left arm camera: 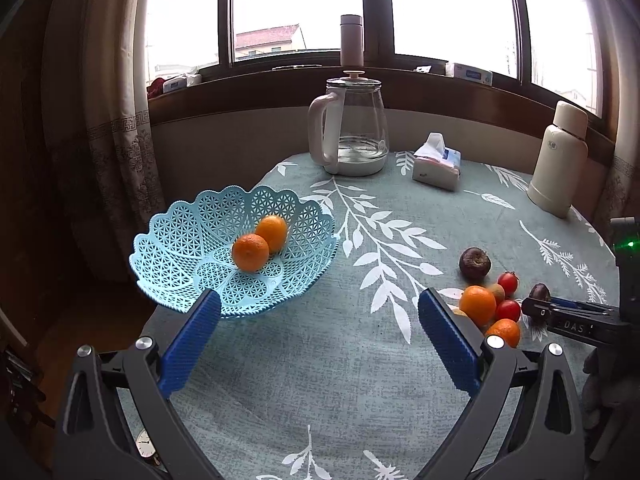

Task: Organize fruits
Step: 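Close the right tool on the dark brown fruit and lift it, then grasp a second dark brown fruit with the left tool while the right tool holds its fruit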

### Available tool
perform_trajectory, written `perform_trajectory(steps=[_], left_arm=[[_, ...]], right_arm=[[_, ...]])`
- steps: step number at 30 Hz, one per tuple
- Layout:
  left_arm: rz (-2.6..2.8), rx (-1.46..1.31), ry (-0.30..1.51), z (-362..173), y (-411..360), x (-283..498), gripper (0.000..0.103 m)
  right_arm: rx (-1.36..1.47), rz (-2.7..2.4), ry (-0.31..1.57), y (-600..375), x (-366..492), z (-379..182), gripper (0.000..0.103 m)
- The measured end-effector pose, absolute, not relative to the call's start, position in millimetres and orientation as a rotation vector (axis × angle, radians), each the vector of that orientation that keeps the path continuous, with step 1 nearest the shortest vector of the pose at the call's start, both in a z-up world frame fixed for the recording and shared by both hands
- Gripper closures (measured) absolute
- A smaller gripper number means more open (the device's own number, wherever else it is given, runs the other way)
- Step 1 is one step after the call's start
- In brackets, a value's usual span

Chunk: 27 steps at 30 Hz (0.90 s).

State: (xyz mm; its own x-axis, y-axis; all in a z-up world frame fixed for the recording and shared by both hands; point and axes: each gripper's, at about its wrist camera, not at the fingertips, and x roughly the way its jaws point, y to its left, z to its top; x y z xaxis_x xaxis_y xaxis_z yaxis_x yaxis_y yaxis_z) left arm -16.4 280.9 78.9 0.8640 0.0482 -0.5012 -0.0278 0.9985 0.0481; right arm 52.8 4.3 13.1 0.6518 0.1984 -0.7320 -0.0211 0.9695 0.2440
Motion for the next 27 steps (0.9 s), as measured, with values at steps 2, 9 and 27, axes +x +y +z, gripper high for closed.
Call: perform_trajectory(steps=[2, 9, 27], left_arm=[[0.03, 0.045, 0.528, 79, 277, -16, 0.003], [-0.02, 0.065, 0.55, 79, 256, -5, 0.003], [-0.215, 0.052, 0.724, 53, 181, 73, 0.003]], right_arm=[[0.231, 0.127, 0.847, 3, 51, 13, 0.06], [0.228, 0.089, 0.775, -1, 40, 23, 0.06], [0.351, 0.059, 0.734, -29, 33, 23, 0.06]])
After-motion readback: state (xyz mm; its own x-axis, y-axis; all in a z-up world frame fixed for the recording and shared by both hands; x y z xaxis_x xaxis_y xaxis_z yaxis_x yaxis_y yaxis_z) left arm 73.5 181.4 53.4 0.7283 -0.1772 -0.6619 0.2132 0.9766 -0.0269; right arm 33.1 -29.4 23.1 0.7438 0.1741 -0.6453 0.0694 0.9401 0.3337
